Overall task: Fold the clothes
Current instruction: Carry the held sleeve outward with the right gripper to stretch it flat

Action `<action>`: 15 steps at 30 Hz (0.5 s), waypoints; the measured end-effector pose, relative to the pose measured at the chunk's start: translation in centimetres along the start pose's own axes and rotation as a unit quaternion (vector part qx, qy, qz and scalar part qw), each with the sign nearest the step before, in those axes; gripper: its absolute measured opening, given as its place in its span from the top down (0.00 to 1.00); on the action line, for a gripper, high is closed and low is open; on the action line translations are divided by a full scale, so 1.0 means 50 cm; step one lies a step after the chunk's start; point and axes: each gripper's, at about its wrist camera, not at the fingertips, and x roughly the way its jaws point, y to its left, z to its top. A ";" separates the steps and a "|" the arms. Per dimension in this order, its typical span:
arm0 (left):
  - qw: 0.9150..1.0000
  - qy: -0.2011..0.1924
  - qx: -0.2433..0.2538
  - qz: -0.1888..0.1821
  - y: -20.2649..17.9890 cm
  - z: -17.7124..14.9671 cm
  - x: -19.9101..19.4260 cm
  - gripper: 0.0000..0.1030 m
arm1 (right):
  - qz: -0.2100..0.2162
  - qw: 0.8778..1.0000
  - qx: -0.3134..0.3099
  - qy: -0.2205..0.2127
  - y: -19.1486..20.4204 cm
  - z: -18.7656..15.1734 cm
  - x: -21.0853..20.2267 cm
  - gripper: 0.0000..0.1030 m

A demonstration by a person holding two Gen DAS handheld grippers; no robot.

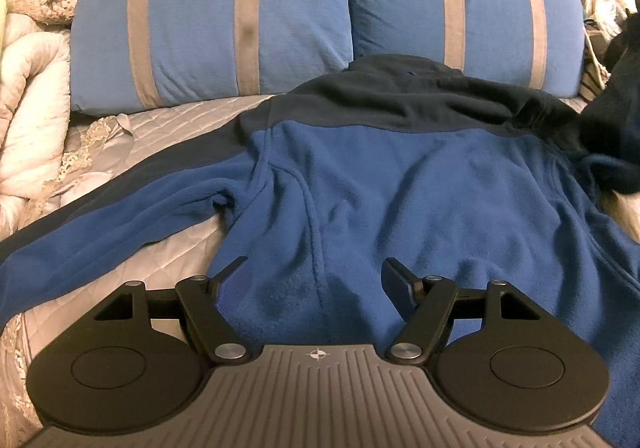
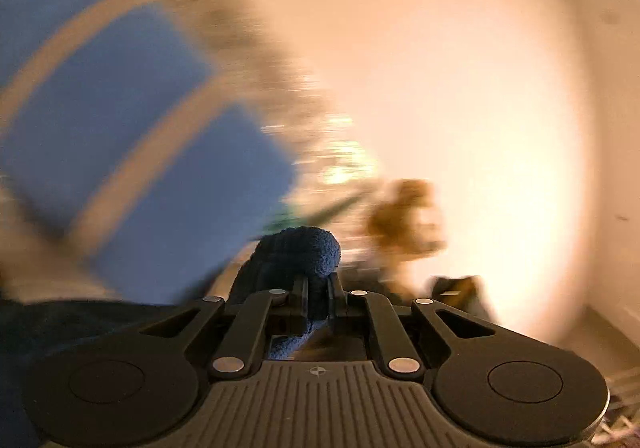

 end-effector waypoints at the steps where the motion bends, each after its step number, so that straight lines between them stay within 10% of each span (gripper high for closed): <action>1: 1.000 0.000 0.000 0.000 0.000 0.000 0.000 0.31 | -0.023 1.000 0.007 -0.002 -0.040 -0.002 0.008 0.90; 7: 1.000 -0.003 0.003 0.002 -0.004 -0.002 -0.001 0.31 | -0.116 0.990 0.065 0.041 -0.228 -0.096 0.039 0.90; 15: 1.000 -0.005 0.003 -0.002 -0.001 -0.004 -0.002 0.31 | -0.060 0.965 0.114 0.229 -0.194 -0.374 0.048 0.89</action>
